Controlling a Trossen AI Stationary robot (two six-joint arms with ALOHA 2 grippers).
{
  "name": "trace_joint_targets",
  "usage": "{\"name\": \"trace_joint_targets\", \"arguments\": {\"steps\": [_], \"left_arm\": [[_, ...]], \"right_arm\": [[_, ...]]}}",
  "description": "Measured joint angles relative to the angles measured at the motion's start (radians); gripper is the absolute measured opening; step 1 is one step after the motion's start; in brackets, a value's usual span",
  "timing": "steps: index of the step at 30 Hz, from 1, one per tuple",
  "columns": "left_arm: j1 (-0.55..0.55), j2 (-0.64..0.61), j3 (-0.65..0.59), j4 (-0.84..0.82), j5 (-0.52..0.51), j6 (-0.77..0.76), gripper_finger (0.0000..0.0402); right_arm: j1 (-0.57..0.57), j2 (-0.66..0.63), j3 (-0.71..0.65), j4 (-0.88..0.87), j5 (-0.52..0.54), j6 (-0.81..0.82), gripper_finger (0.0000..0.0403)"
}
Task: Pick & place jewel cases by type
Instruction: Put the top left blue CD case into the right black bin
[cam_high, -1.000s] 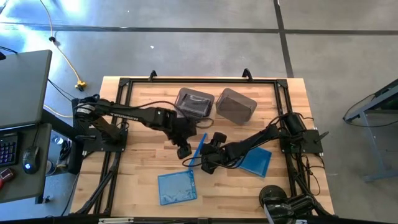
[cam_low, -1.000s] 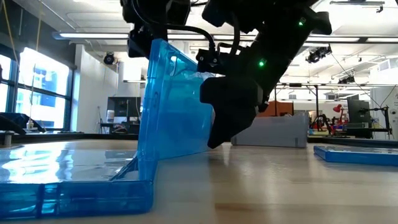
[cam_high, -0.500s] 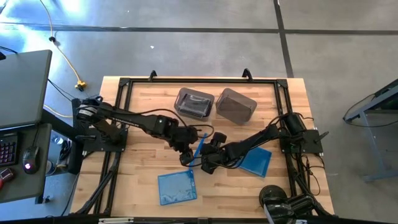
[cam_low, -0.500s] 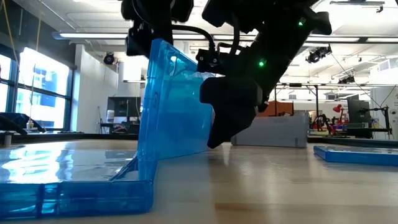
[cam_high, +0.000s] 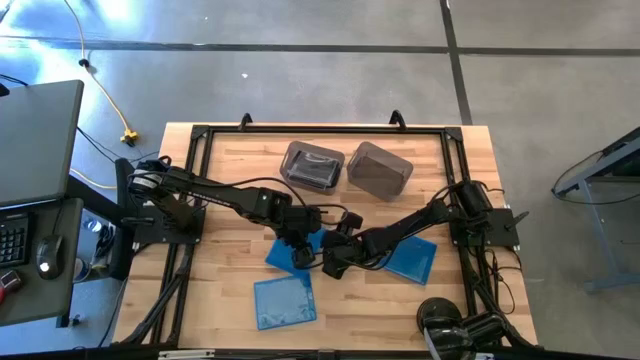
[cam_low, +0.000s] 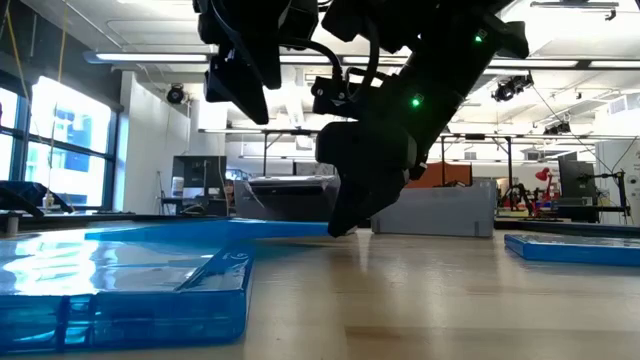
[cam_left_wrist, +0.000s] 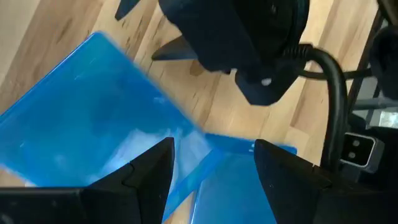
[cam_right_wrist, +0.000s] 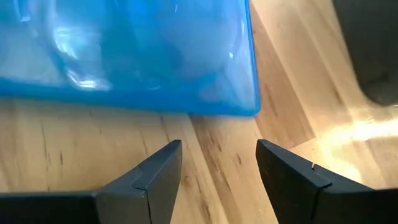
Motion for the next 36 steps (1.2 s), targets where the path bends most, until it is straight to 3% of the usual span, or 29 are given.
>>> {"name": "trace_joint_targets", "arguments": {"steps": [5,11,16,22,31,36], "left_arm": [[0.000,0.000,0.001,-0.128,-0.007,0.004,0.0220],[0.000,-0.001,-0.016,-0.410,-0.192,-0.015,0.0220],[-0.011,-0.008,-0.126,-0.315,-0.121,-0.023,0.0220],[-0.013,-0.008,-0.246,-0.213,-0.086,-0.005,0.0220],[-0.013,-0.008,-0.278,-0.172,-0.037,0.004,0.0220],[-0.013,-0.008,-0.278,-0.152,-0.029,0.036,0.0220]], "right_arm": [[-0.003,0.000,0.000,0.004,0.002,0.000,0.0204],[-0.003,0.000,0.000,0.013,-0.009,-0.055,0.0204],[-0.002,0.000,0.000,0.021,-0.082,-0.074,0.0204],[0.044,0.000,0.001,0.070,0.098,-0.338,0.0204],[0.067,0.000,-0.061,0.405,-0.010,-0.683,0.0204],[0.087,0.003,-0.106,0.453,-0.045,-0.814,0.0204]]}}
